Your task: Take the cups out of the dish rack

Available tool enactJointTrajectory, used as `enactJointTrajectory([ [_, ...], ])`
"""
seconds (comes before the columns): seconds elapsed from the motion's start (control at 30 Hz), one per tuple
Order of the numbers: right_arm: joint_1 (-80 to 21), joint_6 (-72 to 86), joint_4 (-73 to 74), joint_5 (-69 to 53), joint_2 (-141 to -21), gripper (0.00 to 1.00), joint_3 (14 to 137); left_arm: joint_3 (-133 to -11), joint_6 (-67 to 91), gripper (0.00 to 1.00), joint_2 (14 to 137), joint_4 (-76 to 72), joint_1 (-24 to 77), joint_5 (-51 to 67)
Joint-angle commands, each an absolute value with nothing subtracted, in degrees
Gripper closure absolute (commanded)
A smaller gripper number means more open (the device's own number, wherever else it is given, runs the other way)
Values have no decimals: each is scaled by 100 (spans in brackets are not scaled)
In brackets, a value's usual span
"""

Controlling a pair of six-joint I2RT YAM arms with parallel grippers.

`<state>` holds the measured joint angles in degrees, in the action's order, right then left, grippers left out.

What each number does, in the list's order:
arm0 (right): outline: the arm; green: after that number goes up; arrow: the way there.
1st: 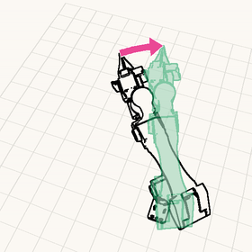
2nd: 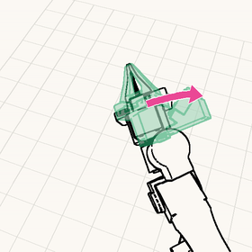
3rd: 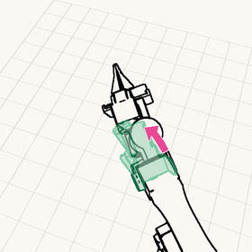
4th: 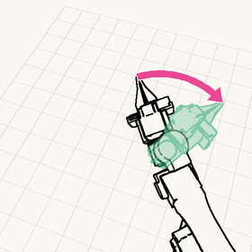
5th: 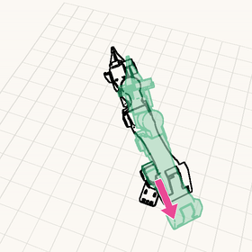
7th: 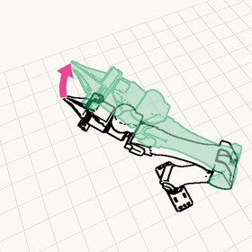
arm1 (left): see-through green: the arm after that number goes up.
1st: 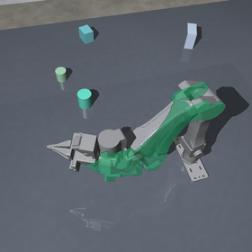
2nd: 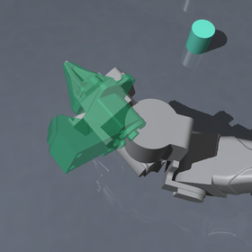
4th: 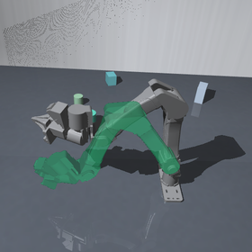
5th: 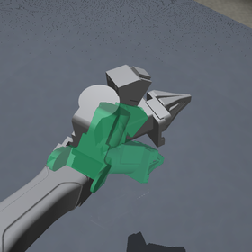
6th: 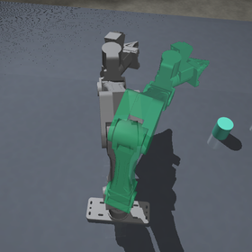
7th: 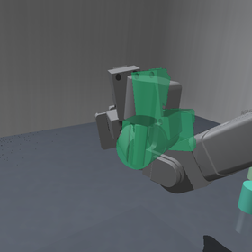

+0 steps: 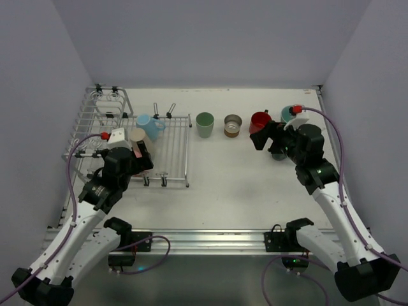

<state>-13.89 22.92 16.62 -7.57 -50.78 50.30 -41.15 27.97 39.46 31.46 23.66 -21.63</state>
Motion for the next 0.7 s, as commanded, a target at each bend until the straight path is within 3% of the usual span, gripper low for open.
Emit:
enactJointTrajectory([
  [0.0,-1669,2461,1126,-1265,-5001,10,4878,-3746,3357,0,3902,2593,2391,-3049],
  [0.47,-2232,2637,861,-1688,-4957,13,4570,-3278,3322,1,4991,1371,2382,-3621],
  [0.67,-2364,2698,861,-1661,-4650,14,4447,-3234,3173,13,5176,1020,2382,-3595],
])
